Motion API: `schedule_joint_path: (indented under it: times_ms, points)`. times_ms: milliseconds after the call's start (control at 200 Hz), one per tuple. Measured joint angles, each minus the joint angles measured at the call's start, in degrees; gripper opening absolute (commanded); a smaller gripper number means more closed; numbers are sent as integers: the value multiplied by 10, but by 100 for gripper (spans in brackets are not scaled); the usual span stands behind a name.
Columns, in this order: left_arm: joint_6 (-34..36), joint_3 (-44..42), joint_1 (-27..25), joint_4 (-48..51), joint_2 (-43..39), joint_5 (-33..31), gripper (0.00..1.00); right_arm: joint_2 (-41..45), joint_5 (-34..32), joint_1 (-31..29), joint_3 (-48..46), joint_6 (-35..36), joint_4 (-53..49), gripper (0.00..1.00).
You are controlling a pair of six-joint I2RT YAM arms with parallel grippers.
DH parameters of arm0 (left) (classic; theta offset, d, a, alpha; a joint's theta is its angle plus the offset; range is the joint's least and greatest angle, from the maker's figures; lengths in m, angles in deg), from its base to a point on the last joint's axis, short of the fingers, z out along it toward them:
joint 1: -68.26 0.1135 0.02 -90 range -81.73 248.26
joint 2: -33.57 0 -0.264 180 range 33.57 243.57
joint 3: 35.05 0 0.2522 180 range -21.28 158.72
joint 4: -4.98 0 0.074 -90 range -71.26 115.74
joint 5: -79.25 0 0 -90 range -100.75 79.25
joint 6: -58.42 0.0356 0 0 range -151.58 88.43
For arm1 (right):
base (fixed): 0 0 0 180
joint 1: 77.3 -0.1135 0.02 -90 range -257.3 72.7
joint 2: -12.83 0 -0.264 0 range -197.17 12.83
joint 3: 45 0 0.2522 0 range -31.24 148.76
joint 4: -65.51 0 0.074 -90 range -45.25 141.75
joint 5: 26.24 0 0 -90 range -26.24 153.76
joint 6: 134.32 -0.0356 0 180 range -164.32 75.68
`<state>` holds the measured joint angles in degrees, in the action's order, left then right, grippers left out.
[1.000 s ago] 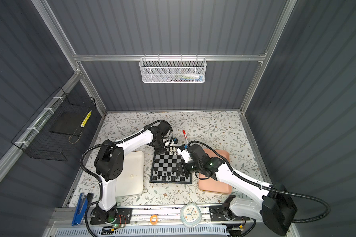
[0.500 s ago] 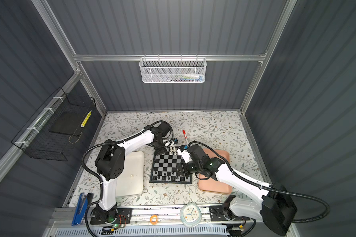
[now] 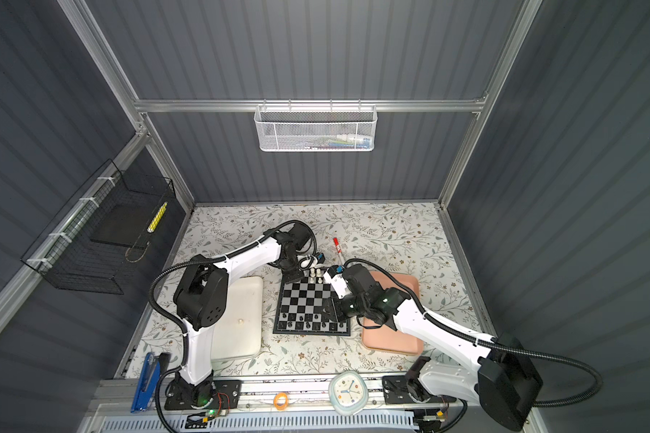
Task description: Set up the chess pieces on the board
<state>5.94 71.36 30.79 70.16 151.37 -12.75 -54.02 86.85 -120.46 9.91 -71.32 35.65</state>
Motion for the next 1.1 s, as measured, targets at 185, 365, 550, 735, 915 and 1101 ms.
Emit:
schedule_joint_path:
  times_ms: [185, 365, 550, 735, 915, 1101]
  points:
    - [0, 1, 0, 3, 0, 0, 23, 0, 0, 0, 0, 0, 1, 26]
    - [0, 1, 0, 5, -1, 0, 24, 0, 0, 0, 0, 0, 2, 26]
    - [0, 1, 0, 4, -7, 0, 25, 0, 0, 0, 0, 0, 2, 26]
    - [0, 1, 0, 9, -16, 0, 25, 1, 0, 0, 0, 0, 2, 26]
    - [0, 1, 0, 20, -23, 0, 26, 1, 0, 0, 0, 0, 0, 26]
    - [0, 1, 0, 31, -32, 0, 26, 5, 0, 0, 0, 0, -5, 26]
